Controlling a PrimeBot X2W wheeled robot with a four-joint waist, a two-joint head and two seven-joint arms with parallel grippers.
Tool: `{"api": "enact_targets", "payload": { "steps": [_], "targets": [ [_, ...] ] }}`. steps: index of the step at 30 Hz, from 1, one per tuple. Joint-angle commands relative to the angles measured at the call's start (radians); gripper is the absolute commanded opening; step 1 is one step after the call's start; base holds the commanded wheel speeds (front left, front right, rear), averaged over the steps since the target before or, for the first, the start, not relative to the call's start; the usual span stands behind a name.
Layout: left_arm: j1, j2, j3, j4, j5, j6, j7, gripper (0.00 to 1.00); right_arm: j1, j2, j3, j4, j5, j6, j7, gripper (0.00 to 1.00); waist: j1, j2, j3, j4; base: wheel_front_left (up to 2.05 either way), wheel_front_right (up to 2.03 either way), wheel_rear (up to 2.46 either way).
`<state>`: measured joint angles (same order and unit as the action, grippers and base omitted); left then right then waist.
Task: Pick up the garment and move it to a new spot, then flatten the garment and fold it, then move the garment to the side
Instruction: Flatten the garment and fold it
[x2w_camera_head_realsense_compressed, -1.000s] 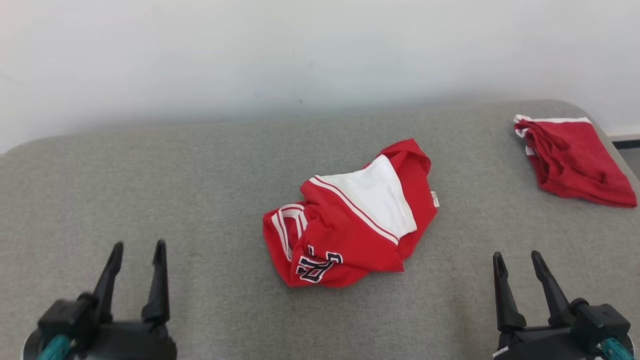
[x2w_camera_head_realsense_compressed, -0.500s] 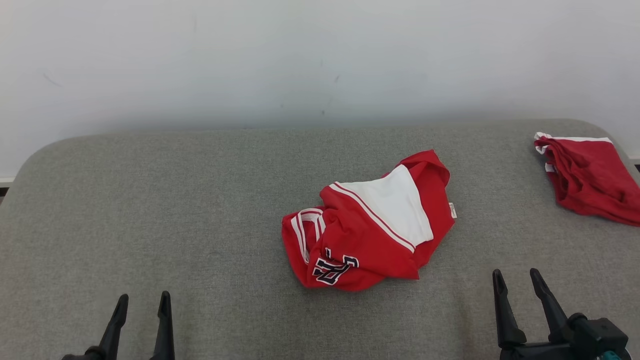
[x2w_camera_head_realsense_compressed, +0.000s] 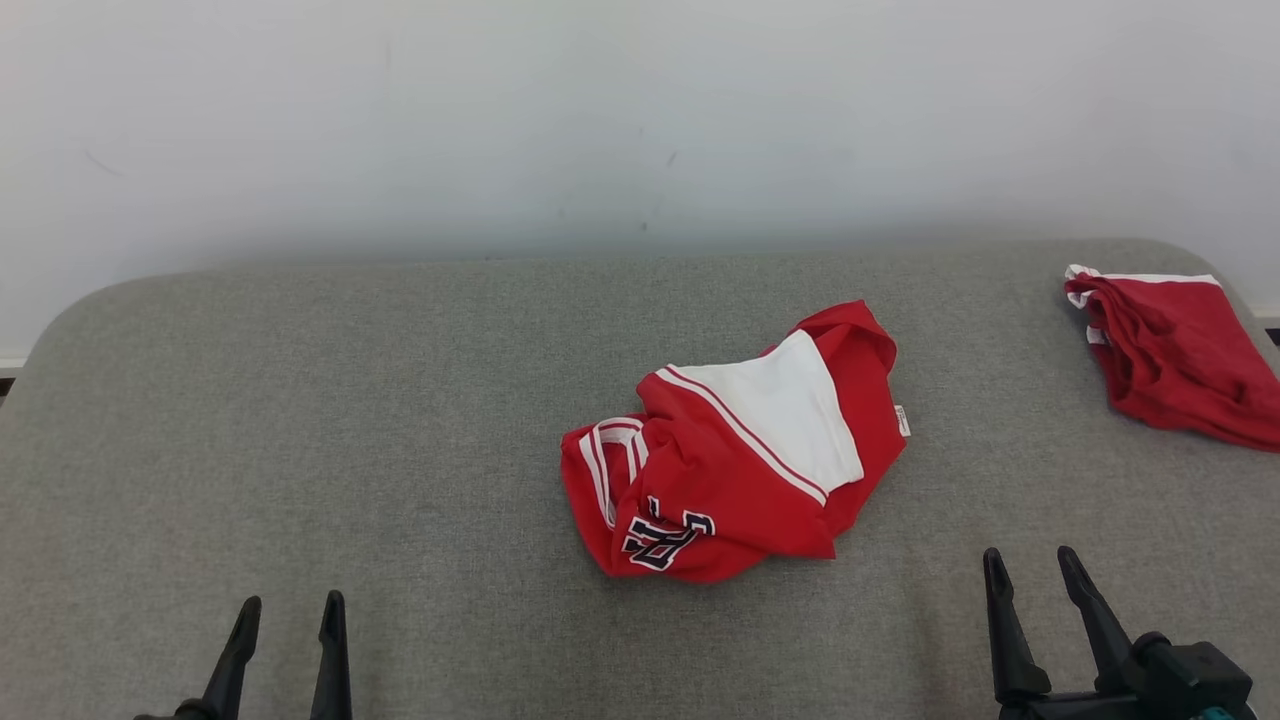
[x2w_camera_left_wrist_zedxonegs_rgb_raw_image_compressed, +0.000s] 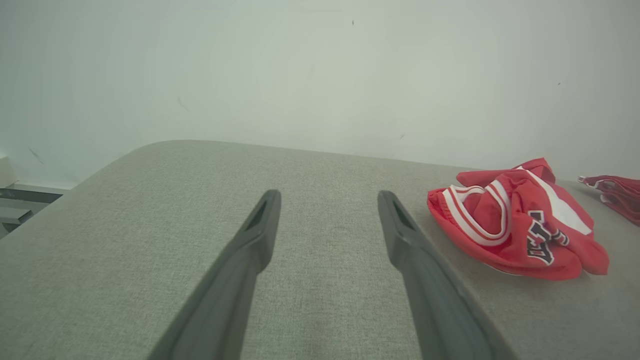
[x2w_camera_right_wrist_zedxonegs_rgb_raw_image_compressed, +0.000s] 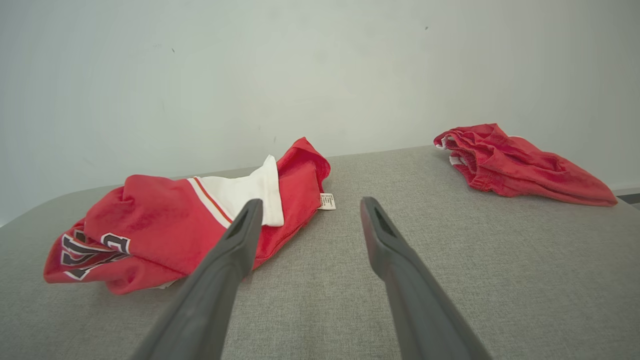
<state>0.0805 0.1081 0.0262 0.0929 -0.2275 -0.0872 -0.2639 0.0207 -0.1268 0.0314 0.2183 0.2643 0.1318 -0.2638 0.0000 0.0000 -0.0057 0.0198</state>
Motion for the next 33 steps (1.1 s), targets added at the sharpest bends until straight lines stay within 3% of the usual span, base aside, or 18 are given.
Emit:
{"api": "enact_targets", "payload": {
  "steps": [1, 11, 18, 26, 33],
  "targets": [
    [-0.009, -0.004, 0.007, 0.004, 0.011, -0.004, 0.0, 1.0, 0.002, 0.001, 0.0, 0.003, 0.011, -0.002, -0.001, 1.0, 0.0, 0.0, 0.001, -0.002, 0.0, 0.0, 0.0],
    [-0.08, 0.006, 0.016, 0.018, 0.028, -0.024, 0.0, 1.0, -0.017, 0.003, 0.007, 0.002, 0.012, -0.003, -0.001, 1.0, 0.0, 0.0, 0.025, -0.025, 0.0, 0.0, 0.0],
    [-0.313, 0.114, -0.049, 0.043, 0.009, -0.041, 0.035, 1.0, -0.056, 0.011, 0.008, 0.003, 0.019, -0.003, -0.001, 1.0, 0.0, 0.0, 0.095, -0.09, 0.0, 0.0, 0.0],
    [-0.664, 0.268, -0.256, 0.082, -0.161, -0.041, 0.211, 1.0, -0.114, 0.038, 0.015, 0.007, 0.031, -0.003, -0.001, 1.0, 0.0, 0.0, 0.201, -0.213, 0.0, 0.0, 0.0],
    [-0.89, 0.361, -0.477, 0.179, -0.35, -0.042, 0.383, 1.0, -0.156, 0.062, 0.017, 0.011, 0.044, -0.003, -0.001, 1.0, 0.0, 0.0, 0.278, -0.3, 0.0, 0.0, 0.0]
  ]
}}
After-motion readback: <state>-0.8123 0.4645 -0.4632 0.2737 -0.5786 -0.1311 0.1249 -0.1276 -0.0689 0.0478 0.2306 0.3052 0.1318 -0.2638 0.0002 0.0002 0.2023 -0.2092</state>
